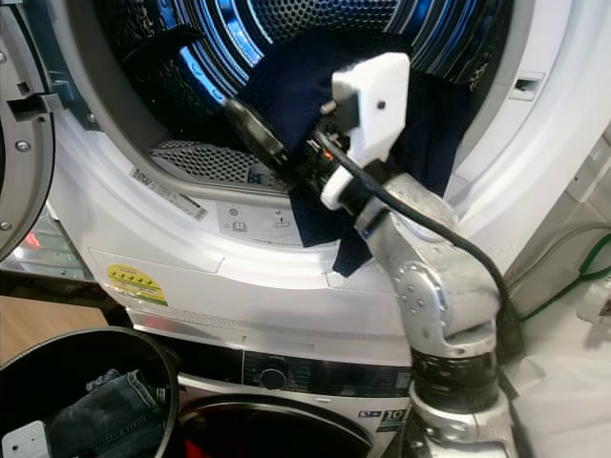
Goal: Clothes washing
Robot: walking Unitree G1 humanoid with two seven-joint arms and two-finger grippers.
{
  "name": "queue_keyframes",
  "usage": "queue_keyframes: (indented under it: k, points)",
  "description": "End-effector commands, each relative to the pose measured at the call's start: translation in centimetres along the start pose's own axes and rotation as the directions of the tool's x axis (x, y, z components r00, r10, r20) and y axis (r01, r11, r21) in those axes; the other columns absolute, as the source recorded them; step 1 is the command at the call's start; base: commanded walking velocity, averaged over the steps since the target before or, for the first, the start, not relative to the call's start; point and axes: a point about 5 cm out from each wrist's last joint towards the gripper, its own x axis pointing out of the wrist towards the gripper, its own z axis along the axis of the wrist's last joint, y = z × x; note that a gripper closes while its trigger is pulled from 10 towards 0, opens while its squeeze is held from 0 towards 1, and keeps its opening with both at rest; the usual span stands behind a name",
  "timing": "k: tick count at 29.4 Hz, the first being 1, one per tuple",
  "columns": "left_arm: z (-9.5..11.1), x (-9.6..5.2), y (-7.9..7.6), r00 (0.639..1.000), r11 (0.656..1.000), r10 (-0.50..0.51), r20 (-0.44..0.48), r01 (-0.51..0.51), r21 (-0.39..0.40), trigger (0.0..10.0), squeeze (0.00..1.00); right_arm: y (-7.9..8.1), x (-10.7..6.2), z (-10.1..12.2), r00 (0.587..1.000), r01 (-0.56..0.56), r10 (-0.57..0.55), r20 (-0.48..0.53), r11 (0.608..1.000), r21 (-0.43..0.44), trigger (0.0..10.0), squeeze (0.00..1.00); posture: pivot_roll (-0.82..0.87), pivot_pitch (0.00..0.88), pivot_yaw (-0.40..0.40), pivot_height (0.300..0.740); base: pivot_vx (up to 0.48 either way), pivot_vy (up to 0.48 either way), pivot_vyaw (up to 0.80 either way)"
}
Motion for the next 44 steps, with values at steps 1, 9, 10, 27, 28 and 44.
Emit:
queue_keyframes:
  k: [1, 9, 10, 27, 28, 44]
  points:
    - [-1.5, -0.1, 0.0, 0.999, 1.0, 0.001, -0.052, -0.001, -0.003, 10.0, 0.0, 0.7, 0.1, -0.1, 1.0, -0.022, 0.022, -0.021, 0.999, -0.029, 10.0, 0.0, 0.09, 0.0, -0.046, 0.74, 0.0, 0.0, 0.0]
    - [1.3, -1.2, -3.0, 0.956, 0.938, -0.253, 0.145, 0.207, 0.278, 10.0, 0.0, 1.5, 1.9, -0.5, 0.999, -0.028, 0.026, -0.032, 0.998, -0.065, 10.0, 0.0, 0.1, 0.0, -0.045, 0.74, 0.0, 0.0, 0.0]
    - [1.6, -1.4, -2.9, 0.955, 0.948, -0.239, 0.175, 0.191, 0.253, 10.0, 0.0, 1.8, 2.1, -0.1, 0.999, -0.045, 0.045, -0.006, 0.996, -0.079, 10.0, 0.0, 0.1, 0.0, -0.044, 0.74, 0.0, 0.0, 0.0]
    - [0.4, -1.4, -1.9, 0.972, 0.979, -0.148, 0.183, 0.118, 0.167, 10.0, 0.0, 0.2, 11.4, 3.2, 0.996, 0.092, -0.092, 0.012, 0.978, -0.186, 10.0, 0.0, 0.1, 0.0, -0.056, 0.74, 0.0, 0.0, 0.0]
    - [0.3, -1.4, -1.9, 0.972, 0.979, -0.15, 0.183, 0.119, 0.167, 10.0, 0.0, 0.0, 11.8, 3.3, 0.994, 0.11, -0.112, 0.001, 0.969, -0.219, 10.0, 0.0, 0.09, 0.0, -0.056, 0.74, 0.0, 0.0, 0.0]
    - [-0.2, -1.8, -2.4, 0.969, 0.981, -0.159, 0.19, 0.132, 0.144, 10.0, 0.0, -5.6, 11.4, 3.6, 0.842, 0.504, -0.539, -0.026, 0.802, -0.32, 10.0, 0.0, 0.09, 0.0, -0.067, 0.74, 0.0, 0.0, 0.0]
